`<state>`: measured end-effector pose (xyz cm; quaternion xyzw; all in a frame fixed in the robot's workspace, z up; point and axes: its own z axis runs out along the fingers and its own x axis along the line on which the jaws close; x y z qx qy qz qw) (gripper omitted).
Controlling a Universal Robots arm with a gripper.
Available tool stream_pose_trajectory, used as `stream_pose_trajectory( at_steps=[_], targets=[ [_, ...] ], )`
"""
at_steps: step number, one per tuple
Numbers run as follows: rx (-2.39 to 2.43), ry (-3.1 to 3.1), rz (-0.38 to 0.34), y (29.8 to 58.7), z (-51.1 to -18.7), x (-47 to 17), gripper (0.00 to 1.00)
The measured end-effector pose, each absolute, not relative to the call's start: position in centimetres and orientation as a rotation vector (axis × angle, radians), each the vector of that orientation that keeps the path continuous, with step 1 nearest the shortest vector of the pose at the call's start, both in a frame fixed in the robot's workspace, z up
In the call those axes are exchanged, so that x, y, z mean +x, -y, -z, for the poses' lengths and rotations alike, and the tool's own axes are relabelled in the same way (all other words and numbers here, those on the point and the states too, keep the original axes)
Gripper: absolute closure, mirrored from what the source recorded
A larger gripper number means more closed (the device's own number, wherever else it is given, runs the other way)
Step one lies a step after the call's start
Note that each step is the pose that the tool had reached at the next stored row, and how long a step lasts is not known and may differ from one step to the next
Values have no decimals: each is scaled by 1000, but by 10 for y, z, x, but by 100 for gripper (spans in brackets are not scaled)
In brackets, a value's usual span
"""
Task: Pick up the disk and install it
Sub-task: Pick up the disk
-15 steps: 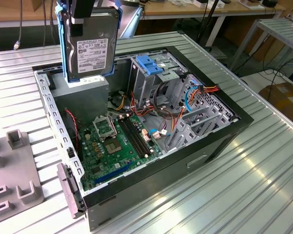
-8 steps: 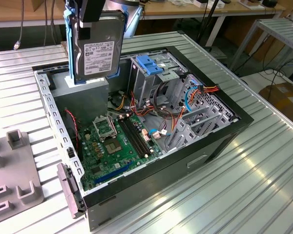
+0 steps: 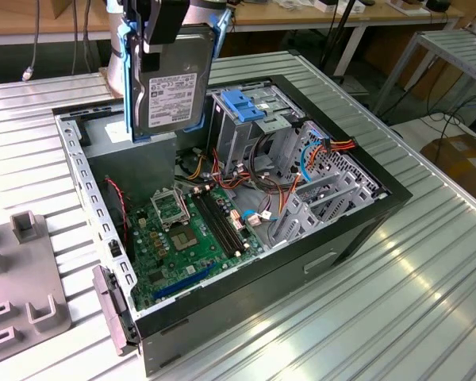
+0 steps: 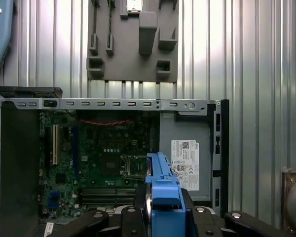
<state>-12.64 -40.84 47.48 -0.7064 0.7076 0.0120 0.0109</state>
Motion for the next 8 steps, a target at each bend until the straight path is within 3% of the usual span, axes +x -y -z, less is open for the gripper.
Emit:
stream_pose_trajectory(
  at_steps=[8],
  targets=[
    [-2203,-2207,-36,417,-472,-118,63]
  ],
)
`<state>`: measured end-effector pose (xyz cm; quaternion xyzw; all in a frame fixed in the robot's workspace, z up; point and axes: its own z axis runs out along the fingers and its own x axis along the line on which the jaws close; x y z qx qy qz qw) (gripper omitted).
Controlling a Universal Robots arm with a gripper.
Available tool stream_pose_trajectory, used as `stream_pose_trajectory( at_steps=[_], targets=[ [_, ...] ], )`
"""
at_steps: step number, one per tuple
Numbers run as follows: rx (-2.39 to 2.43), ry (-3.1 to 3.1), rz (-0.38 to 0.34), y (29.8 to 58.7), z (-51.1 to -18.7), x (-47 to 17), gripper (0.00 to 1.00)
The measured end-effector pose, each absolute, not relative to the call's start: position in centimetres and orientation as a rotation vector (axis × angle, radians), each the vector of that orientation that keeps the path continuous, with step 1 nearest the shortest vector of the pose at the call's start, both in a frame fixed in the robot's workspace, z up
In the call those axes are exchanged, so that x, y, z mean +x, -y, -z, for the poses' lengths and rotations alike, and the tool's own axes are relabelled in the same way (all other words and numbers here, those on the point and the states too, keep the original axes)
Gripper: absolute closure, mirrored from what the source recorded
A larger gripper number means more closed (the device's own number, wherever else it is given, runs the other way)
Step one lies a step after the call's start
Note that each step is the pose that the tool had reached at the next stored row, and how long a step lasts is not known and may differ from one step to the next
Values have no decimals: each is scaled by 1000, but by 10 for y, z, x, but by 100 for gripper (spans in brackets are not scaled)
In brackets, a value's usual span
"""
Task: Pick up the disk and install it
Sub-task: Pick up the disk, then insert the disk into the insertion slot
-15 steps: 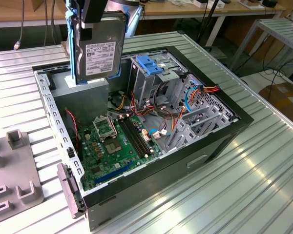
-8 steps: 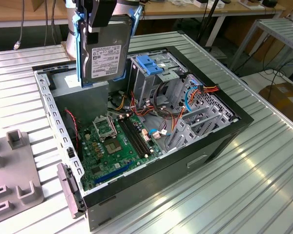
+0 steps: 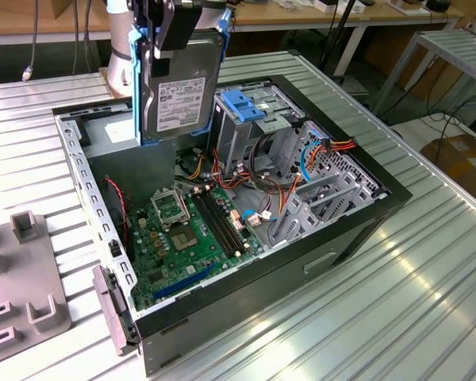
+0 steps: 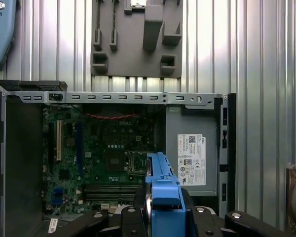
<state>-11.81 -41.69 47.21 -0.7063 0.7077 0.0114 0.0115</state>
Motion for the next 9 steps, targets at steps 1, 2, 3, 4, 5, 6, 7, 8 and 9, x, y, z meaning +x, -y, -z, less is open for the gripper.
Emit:
stream_pose_trajectory(
  at_steps=[1,2,3,4,5,6,7,8,9],
  targets=[
    [-2203,-2207,-36,417,-472,-117,63],
    [-2203,-2207,-36,417,-472,-117,63],
    [-2203,-2207,-36,417,-472,-117,63],
    [-2203,-2207,-36,417,-472,-117,63],
    [-2203,-2207,-36,417,-472,-117,63],
    [-2203,-2207,-36,417,-472,-117,63],
    [-2203,-2207,-36,417,-472,-117,63],
    [-2203,-2207,-36,417,-472,-116,63],
    [-2203,-2207,-36,418,-472,-116,63]
  ],
)
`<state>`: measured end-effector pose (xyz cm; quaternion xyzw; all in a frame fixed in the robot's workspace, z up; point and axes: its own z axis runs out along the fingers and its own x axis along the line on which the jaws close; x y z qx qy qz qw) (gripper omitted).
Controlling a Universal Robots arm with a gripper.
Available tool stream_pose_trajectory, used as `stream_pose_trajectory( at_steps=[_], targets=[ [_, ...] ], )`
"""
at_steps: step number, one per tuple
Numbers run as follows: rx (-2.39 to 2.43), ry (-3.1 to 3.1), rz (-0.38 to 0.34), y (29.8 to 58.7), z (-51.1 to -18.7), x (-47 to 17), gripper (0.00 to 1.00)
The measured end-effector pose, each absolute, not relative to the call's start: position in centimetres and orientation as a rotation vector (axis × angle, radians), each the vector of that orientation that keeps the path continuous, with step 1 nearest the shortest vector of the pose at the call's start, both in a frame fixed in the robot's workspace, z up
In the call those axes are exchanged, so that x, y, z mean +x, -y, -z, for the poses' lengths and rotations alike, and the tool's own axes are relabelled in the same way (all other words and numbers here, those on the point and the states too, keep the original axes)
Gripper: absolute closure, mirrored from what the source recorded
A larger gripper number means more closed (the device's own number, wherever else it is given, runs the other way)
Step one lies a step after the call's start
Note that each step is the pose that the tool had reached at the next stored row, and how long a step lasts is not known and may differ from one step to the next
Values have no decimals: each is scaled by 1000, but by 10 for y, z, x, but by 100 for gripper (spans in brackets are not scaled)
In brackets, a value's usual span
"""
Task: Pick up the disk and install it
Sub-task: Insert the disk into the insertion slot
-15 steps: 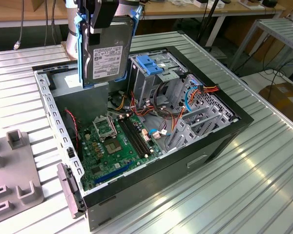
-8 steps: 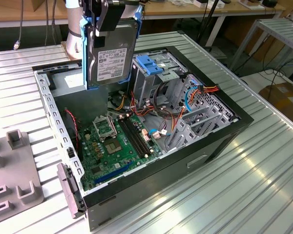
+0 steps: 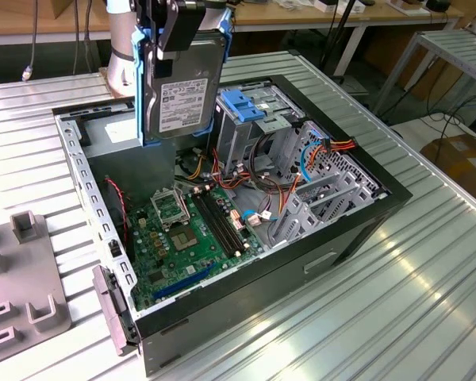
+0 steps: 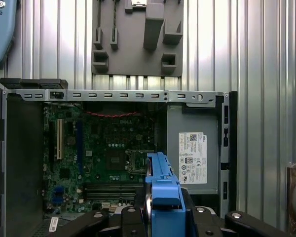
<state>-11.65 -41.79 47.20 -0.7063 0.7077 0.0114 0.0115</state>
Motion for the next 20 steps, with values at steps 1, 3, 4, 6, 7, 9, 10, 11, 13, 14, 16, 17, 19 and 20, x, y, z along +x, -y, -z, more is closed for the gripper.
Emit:
stream_pose_trajectory(
  at_steps=[1,3,4,6,7,9,10,11,13,14,16,17,19,20],
  targets=[
    [-2203,-2207,-36,418,-472,-117,63],
    [-2203,-2207,-36,420,-472,-117,63],
    [-2203,-2207,-36,420,-472,-117,63],
    [-2203,-2207,-36,422,-472,-117,63],
    [-2203,-2207,-36,422,-472,-117,63],
    [-2203,-2207,-36,423,-472,-117,63],
    [-2203,-2207,-36,424,-472,-117,63],
    [-2203,-2207,-36,424,-472,-117,63],
    [-2203,-2207,-36,425,-472,-117,63],
    [-2203,-2207,-36,425,-472,-117,63],
    [-2203,-2207,-36,426,-472,-117,63],
    [-2203,-2207,-36,426,-472,-116,63],
    [-2203,-2207,-36,427,-472,-116,63],
    [-2203,-2207,-36,427,-472,-117,63]
  ],
)
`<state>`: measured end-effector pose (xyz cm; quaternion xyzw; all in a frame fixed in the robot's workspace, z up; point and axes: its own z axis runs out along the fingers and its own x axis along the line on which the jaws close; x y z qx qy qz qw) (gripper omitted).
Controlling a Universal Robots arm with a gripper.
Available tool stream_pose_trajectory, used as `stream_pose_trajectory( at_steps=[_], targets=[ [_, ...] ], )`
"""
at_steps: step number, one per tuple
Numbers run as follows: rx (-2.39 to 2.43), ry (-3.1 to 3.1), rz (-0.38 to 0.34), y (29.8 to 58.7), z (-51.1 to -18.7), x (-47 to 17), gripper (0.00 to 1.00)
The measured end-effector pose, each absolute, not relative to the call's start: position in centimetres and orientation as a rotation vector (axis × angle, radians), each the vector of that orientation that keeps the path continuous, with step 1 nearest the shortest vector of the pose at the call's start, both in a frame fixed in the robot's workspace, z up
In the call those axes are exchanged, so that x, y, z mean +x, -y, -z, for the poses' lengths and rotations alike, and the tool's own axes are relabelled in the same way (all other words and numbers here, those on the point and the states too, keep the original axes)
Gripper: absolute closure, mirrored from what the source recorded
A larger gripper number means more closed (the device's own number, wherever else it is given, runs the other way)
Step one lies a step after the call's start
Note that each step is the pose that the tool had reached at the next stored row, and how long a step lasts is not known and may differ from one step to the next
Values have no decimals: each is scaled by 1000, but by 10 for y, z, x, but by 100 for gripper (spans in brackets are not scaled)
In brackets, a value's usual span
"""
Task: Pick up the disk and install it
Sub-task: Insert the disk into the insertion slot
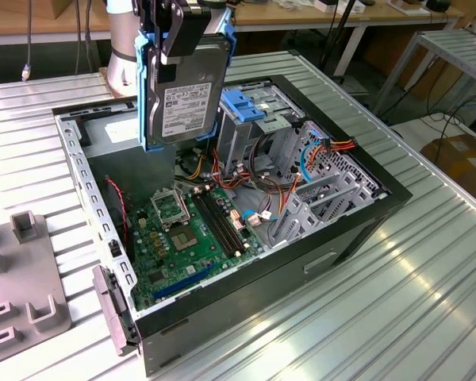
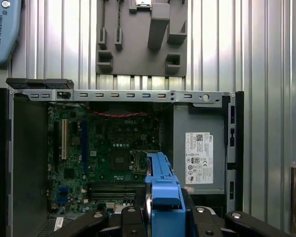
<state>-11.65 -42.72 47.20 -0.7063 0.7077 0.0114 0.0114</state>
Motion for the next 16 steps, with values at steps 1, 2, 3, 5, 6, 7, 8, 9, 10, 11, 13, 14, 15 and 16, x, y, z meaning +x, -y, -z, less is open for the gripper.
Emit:
stream_pose_trajectory(
  at_steps=[1,2,3,5,6,7,8,9,10,11,13,14,15,16],
  targets=[
    [-2203,-2207,-36,427,-472,-116,63],
    [-2203,-2207,-36,427,-472,-116,63],
    [-2203,-2207,-36,427,-472,-116,63],
    [-2203,-2207,-36,427,-472,-116,63],
    [-2203,-2207,-36,427,-472,-116,63],
    [-2203,-2207,-36,427,-472,-116,63],
    [-2203,-2207,-36,428,-472,-116,63],
    [-2203,-2207,-36,428,-472,-116,63],
    [-2203,-2207,-36,430,-472,-116,63],
    [-2203,-2207,-35,431,-472,-116,63],
    [-2203,-2207,-35,440,-472,-116,63],
    [-2203,-2207,-36,444,-472,-116,63],
    [-2203,-2207,-35,448,-472,-117,63],
    [-2203,-2207,-35,450,-472,-116,63]
  ],
)
